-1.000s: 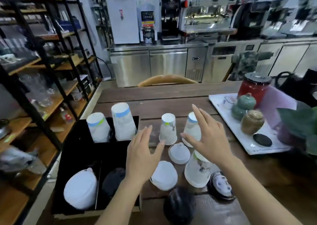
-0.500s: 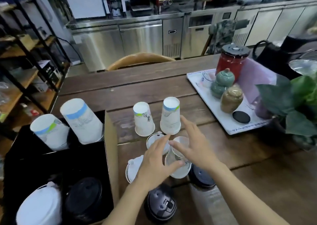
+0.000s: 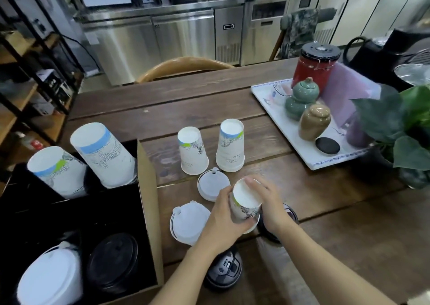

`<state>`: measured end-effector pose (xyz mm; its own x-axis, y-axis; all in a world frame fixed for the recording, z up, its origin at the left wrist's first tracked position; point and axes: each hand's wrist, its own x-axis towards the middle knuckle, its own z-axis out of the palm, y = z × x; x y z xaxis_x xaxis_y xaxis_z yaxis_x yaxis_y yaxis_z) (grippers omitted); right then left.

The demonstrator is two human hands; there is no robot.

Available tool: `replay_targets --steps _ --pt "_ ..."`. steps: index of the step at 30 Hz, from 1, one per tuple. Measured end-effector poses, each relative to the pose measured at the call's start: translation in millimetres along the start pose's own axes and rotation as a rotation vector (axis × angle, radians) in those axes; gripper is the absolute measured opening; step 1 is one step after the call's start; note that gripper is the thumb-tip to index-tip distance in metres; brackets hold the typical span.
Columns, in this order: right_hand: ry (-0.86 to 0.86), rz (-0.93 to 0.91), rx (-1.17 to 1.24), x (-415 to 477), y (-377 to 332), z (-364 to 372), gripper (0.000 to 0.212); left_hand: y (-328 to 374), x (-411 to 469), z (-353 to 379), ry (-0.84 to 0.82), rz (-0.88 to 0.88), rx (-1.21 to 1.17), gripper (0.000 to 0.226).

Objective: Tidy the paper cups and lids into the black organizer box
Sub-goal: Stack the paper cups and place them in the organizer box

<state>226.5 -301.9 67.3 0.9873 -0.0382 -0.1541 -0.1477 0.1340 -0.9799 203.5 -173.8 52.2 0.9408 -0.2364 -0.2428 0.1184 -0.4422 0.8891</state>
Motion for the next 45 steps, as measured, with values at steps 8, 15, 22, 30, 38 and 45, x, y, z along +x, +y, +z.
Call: replay_targets --steps 8,15,22,30,38,45 --pt "-0.016 -0.019 0.015 -2 -15 11 0.02 3 -5 -1 0.087 0.032 -0.076 0.068" --pt "-0.059 -0.258 0.088 12 -70 16 0.025 52 8 -30 0.193 0.184 -0.021 0.069" --pt "-0.056 -0.391 0.125 48 -122 15 0.021 106 47 -64 0.196 0.329 0.058 0.067" --pt "-0.061 -0.392 0.133 111 -160 18 0.023 139 107 -94 0.196 0.344 0.088 0.068" --pt "-0.046 -0.218 0.08 152 -115 15 0.024 95 147 -84 0.143 0.19 0.032 0.063" --pt "-0.081 0.03 0.128 163 -67 12 0.047 48 157 -66 0.092 0.066 -0.034 0.065"
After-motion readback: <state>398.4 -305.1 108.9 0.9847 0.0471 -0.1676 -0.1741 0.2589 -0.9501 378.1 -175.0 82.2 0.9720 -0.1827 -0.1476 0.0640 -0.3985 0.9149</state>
